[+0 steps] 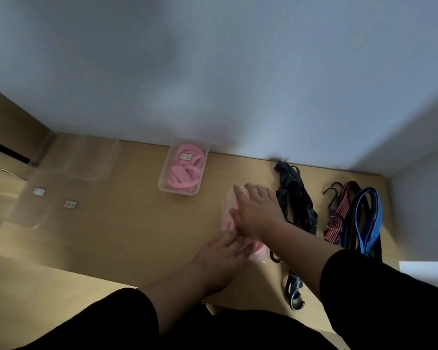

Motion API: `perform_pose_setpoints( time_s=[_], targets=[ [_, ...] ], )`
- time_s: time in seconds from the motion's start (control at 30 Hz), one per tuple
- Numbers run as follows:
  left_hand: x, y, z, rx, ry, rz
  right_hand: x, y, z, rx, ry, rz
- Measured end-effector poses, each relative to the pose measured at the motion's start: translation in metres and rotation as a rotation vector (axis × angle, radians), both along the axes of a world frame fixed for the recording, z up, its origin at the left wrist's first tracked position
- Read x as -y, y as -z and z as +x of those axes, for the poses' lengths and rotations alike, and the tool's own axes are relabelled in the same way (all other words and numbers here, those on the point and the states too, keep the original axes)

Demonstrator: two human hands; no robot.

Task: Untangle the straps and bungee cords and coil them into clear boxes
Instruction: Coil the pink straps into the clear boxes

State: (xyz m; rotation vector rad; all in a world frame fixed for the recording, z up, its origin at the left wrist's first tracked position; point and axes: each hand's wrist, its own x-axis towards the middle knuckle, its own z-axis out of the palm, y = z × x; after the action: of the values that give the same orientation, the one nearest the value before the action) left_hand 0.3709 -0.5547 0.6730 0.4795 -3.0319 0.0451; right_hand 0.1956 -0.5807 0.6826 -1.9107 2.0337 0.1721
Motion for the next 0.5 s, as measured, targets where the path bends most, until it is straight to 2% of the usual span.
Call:
perform_pose_setpoints(
  time_s=[0.3, 0.5],
  targets=[
    [0.0, 0.017, 0.009, -0.119, -0.052, -0.04, 0.0, 0.011, -0.01, 0.05, -0.006, -0.05],
    [0.003, 0.017, 0.016, -0.286, -0.111, 0.172, 0.0, 0.014, -0.011, 0.067, -0.013, -0.09]
  ],
)
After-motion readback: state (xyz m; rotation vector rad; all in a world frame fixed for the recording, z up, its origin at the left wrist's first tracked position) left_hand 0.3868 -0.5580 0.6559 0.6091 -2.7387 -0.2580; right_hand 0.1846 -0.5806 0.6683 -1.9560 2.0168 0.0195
